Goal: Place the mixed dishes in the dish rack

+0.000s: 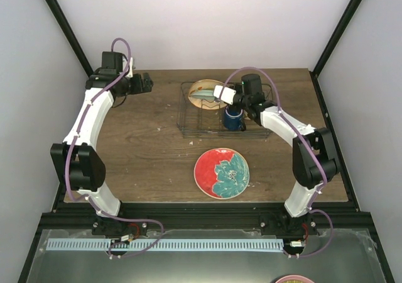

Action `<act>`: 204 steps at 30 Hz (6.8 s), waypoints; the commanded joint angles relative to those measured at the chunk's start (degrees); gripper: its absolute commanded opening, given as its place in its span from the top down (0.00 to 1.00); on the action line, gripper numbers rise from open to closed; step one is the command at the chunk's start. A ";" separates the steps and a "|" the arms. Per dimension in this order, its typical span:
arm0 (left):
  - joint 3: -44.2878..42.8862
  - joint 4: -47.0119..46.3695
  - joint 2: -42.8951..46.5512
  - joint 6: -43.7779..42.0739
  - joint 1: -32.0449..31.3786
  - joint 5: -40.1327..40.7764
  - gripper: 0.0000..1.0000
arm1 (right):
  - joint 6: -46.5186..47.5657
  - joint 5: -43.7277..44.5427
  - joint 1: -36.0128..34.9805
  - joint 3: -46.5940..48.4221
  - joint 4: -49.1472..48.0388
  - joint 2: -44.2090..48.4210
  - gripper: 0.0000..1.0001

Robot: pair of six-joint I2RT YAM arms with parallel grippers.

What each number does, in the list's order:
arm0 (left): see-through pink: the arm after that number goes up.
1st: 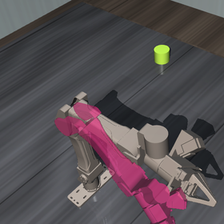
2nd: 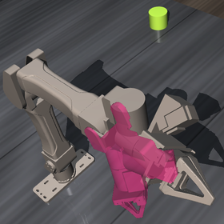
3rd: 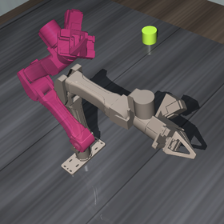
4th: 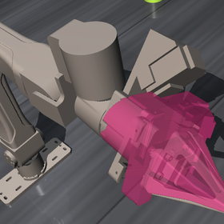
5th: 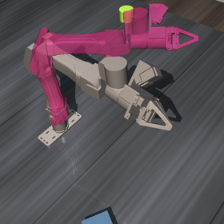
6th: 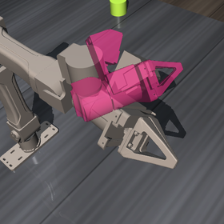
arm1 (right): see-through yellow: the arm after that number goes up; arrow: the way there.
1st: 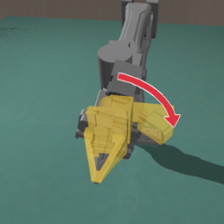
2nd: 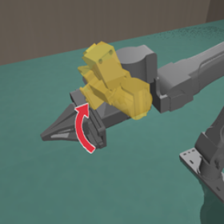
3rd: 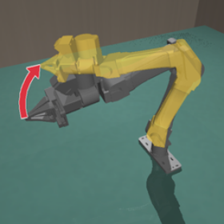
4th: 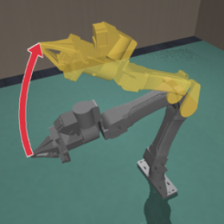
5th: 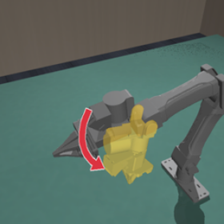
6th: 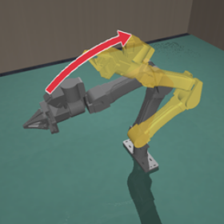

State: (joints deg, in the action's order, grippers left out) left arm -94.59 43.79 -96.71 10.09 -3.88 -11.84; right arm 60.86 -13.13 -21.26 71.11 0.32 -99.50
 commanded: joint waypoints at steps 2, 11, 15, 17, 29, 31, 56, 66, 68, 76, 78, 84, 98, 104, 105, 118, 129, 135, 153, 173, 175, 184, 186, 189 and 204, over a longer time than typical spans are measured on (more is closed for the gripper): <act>-2.25 0.06 -1.05 -0.58 0.14 -0.94 0.00 | -2.32 -1.07 -0.85 6.64 -4.72 5.01 0.99; -1.89 0.06 -1.20 -0.90 0.19 -1.13 0.00 | -1.36 -0.63 -2.67 8.34 0.30 5.14 0.99; -1.36 0.24 -1.22 -1.18 0.20 -1.21 0.00 | -1.89 -0.98 -3.32 8.00 2.12 5.24 0.99; -0.92 0.16 -1.18 -1.19 0.17 -1.22 0.00 | -2.10 -0.94 -3.40 7.60 2.58 5.17 0.99; -0.85 0.24 -1.60 -1.78 0.19 -1.39 0.00 | -2.74 3.30 -3.45 4.12 -2.32 1.70 0.99; -0.95 0.31 -1.69 -1.81 0.19 -1.41 0.00 | -2.83 3.53 -3.44 4.21 -3.18 0.94 0.99; 3.52 2.32 0.01 -2.85 0.08 -8.27 0.05 | -9.42 3.98 -3.46 7.47 3.50 -1.68 0.67; 5.43 3.67 3.01 -5.26 -1.47 -10.22 0.02 | -19.82 2.53 -5.34 6.52 21.39 9.59 0.33; 6.43 3.68 4.24 -6.62 -3.04 -10.40 0.02 | -22.84 2.60 -5.46 5.77 22.60 12.27 0.29; 10.50 6.47 6.17 -9.85 -13.07 -11.63 0.07 | -38.23 19.65 -5.39 4.75 18.15 16.14 0.01; 11.84 7.14 6.01 -10.23 -16.00 -11.09 0.09 | -42.90 21.97 -5.17 6.57 18.74 15.01 0.00; 16.54 9.73 4.83 -11.05 -23.12 -9.76 0.15 | -63.52 21.28 -0.19 13.94 27.15 11.08 0.00; 25.63 8.00 -0.04 -11.09 -29.42 -20.31 0.19 | -82.89 21.64 10.08 12.39 35.70 15.03 0.00; 30.37 0.29 -1.77 -8.60 -30.08 -22.20 0.20 | -83.89 20.67 10.09 11.55 36.17 16.62 0.00; 30.93 -0.95 -2.00 -8.18 -30.20 -22.14 0.20 | -83.81 20.68 10.15 11.51 36.28 16.86 0.00; 32.95 -13.86 -7.33 0.35 -34.73 -21.31 0.31 | -80.35 22.49 10.11 11.57 38.18 17.94 0.00; 30.66 -11.05 -8.09 0.42 -37.08 -18.65 0.51 | -77.64 22.44 10.13 11.19 37.23 17.07 0.00; 30.91 -8.55 -6.74 -0.70 -37.13 -16.75 0.67 | -76.86 22.51 10.10 10.23 36.07 16.93 0.00; 31.41 -5.96 -4.56 -3.72 -36.85 -19.34 1.00 | -75.04 20.90 10.09 9.21 34.43 15.22 0.00; 28.28 -9.36 12.20 -2.64 -27.25 -28.51 1.00 | -70.36 -4.20 11.59 6.10 31.61 15.58 0.00; 27.47 -9.38 13.34 -2.30 -26.25 -28.59 1.00 | -69.37 -8.45 11.64 5.86 30.94 16.25 0.01; 23.08 -8.48 17.93 -2.48 -18.39 -30.73 1.00 | -62.74 -31.79 11.65 -0.83 26.44 19.58 0.01; 21.82 -7.28 18.40 -3.37 -16.44 -31.32 1.00 | -61.32 -38.47 11.59 -2.53 25.33 19.42 0.00; 20.13 -5.53 18.43 -4.67 -14.22 -32.05 1.00 | -60.28 -43.99 11.61 -4.18 24.34 17.93 0.00; 19.49 -11.30 17.70 -1.13 -13.17 -36.47 1.00 | -62.12 -55.29 6.89 -6.82 14.15 8.78 0.07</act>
State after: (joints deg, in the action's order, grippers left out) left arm -72.75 40.97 -80.84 6.90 -17.04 -40.69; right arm -0.69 -63.77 -11.46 63.16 19.00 -88.73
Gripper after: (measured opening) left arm 0.064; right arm 0.958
